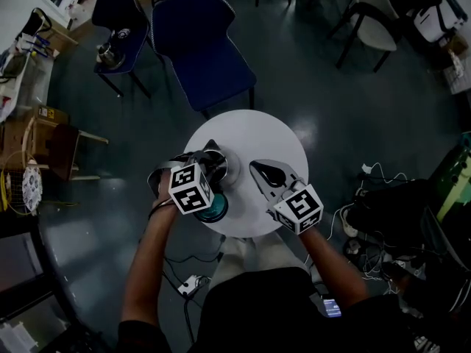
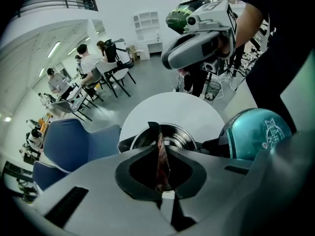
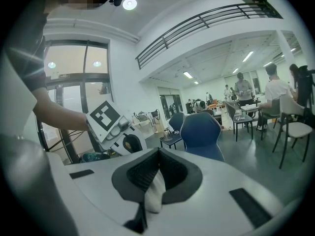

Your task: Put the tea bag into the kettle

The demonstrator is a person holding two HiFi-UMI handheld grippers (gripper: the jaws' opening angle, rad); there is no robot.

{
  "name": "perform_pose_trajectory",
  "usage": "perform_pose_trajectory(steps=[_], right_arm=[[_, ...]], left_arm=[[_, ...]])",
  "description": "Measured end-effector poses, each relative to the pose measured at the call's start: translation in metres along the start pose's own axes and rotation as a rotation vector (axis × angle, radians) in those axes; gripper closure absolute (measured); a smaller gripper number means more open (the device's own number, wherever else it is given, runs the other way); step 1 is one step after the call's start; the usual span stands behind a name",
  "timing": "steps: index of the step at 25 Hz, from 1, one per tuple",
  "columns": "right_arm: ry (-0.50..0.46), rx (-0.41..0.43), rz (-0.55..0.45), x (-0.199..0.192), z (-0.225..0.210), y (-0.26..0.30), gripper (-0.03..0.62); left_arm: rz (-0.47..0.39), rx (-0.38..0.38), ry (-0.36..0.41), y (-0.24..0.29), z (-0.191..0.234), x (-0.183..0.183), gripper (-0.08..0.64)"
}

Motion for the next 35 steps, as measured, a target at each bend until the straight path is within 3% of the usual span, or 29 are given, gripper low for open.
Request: perform_pose_trajectory(steps=[8,21,24,35], right_arm=[[0.002,0.0,0.016,-0.008,-0.004,-0.005,0.575],[-0.006,-0.011,0.023,-0.008,-0.004,-0.009,0.575],[-0.013,-0.009,0.022,-0.004,0.001,-0.007,0.575],[-0.046,-0.015,0.012,0.018,0.019,-0.008,0.575]], left_arm=[[0.041,0.009,0.058,0.02,0.0,0.005,0.54],[-0.014,0.037,0.053,0.016,0.0,0.007,0.535],[-0.034,0.053,0.043,0.009,0.002,0.003,0.463],[-0.112,0.115,0.002,-0.029,0.008,-0.001,0.476]])
Point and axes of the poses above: the fingertips, and each gripper's own axes: y forward along the fingers, z to its left, x out of its top, the point moved 7 cm from there along -y, backward along the fingers, and after that the axes turned 13 degrees about -y, right-handed, at the moved point
